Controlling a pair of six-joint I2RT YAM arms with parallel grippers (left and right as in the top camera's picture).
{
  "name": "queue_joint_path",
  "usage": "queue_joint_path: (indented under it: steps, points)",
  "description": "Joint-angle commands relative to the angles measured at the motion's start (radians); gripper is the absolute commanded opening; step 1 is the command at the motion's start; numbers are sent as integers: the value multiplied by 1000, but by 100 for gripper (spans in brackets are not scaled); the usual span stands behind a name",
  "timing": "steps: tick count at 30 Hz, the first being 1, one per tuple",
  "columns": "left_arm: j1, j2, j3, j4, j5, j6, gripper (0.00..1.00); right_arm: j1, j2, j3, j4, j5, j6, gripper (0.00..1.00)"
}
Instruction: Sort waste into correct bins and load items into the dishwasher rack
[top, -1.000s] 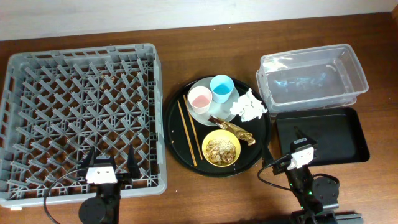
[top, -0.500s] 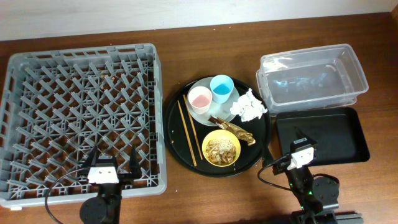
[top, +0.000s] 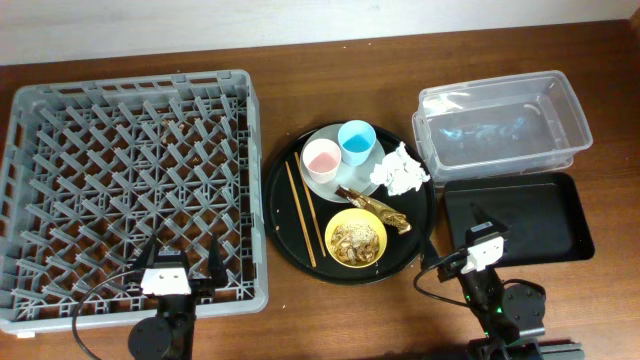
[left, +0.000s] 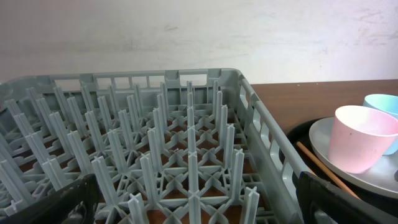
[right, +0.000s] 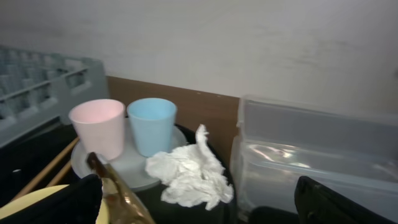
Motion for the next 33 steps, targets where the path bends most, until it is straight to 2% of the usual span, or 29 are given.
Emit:
queue_joint_path:
  steps: [1,4,7,12,14,16,17,19,21,23,26,30,31,32,33]
  points:
    - [-5,-9,-7,3,11,16,99,-6,0,9,32,-69,33,99]
    - [-5,-9,-7,3,11,16,100,-6,11,192,-53,-50,109,99]
    - [-5,-9,-7,3,11,16,99,-6,165,500,-290,-47,140,99]
    - [-5,-9,-7,3,11,16,99,-6,785,1186,-953,-47,135,99]
    - [-5,-9,-7,3,11,16,99,-6,988,1369,-1149,-47,121,99]
    - [-5,-9,-7,3,11,16,99,-6,1186,1512,-1250,-47,34,99]
    - [-5,-9,-7,3,11,16,99,-6,1234,1532,-1265,-53,34,99]
    - [-5,-9,-7,3,11,16,99,-5,1364,1537,-1303,-81,-18,78]
    - [-5,-9,-7,3,11,16,99,23,1470,1517,-1344,-80,-23,66]
    - [-5,-9,-7,3,11,16,99,94,1534,1465,-1338,-71,-50,65]
    - [-5,-9,-7,3,11,16,99,202,1610,1385,-1273,85,-56,64]
    - [-5,-9,-7,3,11,16,99,284,1709,1347,-1217,140,-55,46]
    - [-5,-9,-7,3,11,16,99,288,1734,1332,-1172,182,-32,26]
    - [-5,-9,-7,3,11,16,99,288,1750,1313,-1117,222,15,11]
    - [-5,-9,-7,3,11,16,99,288,1762,1284,-1060,213,56,6]
